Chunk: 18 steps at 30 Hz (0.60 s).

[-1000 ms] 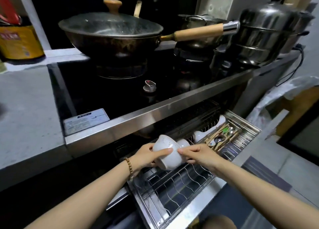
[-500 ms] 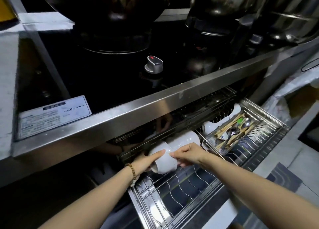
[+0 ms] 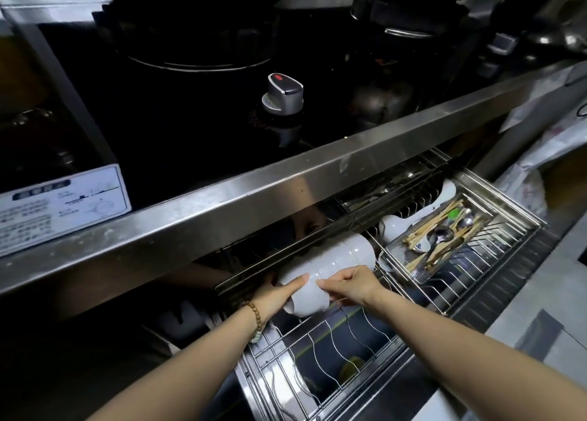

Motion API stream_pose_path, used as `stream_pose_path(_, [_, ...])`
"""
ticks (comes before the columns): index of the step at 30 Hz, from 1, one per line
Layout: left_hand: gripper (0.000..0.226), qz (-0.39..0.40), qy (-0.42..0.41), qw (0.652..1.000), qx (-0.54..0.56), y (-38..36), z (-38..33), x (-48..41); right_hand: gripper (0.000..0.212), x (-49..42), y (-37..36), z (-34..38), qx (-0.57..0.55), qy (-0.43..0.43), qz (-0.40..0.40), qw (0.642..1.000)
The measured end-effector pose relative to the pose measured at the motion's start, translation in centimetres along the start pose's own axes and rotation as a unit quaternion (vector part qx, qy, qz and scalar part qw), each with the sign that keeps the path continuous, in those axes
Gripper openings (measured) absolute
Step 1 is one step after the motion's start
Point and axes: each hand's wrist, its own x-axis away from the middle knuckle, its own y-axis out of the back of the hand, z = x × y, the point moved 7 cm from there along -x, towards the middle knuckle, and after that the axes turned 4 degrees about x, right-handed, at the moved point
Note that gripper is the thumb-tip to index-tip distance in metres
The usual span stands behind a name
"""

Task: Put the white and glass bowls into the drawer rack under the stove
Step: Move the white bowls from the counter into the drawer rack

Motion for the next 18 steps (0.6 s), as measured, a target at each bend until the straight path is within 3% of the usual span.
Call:
stream_pose_path(7, [0.093, -0.012, 0.003, 1.0, -0.025, -0.1, 0.2, -0.3, 0.02, -1.0, 0.2, -0.8, -0.022, -0.004, -0.039, 0.999])
stream_pose_path(18, [0.086, -0.024, -0.004, 0.999, -0.025, 0.0, -0.6, 0.8, 0.022, -1.0, 0.3, -0.5, 0.006, 0.01, -0.024, 1.0])
